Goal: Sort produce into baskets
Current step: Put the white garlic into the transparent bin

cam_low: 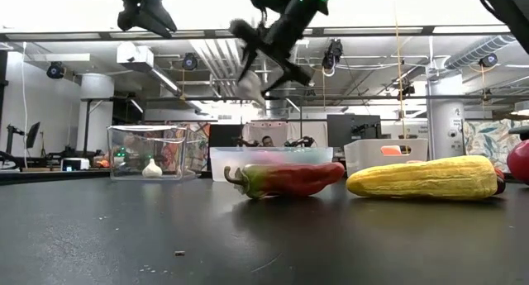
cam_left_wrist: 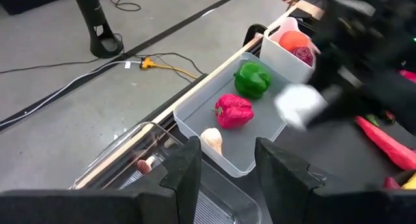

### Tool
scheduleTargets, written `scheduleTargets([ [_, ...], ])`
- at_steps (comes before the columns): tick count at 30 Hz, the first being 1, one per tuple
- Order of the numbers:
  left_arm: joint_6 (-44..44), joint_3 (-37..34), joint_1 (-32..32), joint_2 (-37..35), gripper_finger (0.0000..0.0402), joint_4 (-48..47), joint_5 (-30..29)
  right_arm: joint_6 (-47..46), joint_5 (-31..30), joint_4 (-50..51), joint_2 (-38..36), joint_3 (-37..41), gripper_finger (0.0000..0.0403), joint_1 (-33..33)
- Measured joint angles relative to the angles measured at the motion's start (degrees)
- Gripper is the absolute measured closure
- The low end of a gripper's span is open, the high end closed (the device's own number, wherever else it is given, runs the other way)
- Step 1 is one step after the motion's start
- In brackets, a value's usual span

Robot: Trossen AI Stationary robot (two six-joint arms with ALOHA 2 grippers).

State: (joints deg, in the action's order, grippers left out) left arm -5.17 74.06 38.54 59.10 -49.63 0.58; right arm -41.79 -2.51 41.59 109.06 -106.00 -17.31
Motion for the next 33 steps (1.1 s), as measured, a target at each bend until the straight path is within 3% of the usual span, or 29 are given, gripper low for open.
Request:
scheduleTargets([
  [5,-0.9,0.0,0.0,1.2,0.0274,-0.1,0.0,0.3,6.7,2.2,0.0,0.7,0.0159,-6.4],
  [13,-1.5,0.0,0.0,3.4,0.0274,-0.2,0.0,3.9,7.0,12.7,0.1,1.2,0.0158,-9.6],
  [20,-2.6,0.0,-0.2,5.2,0.0274,-0.1,0.1,5.5,6.5,9.6,1.4,1.3,0.0158,-9.1],
  [26,-5.1,0.0,-1.5,2.3,0.0274,2.4,0.1,6.0,7.0,3.1,4.1,1.4,0.0155,-8.1],
  [33,-8.0,0.0,-1.7,-0.9,0.0274,2.5,0.0,6.9,7.0,2.9,5.0,1.4,0.0103,-7.4],
])
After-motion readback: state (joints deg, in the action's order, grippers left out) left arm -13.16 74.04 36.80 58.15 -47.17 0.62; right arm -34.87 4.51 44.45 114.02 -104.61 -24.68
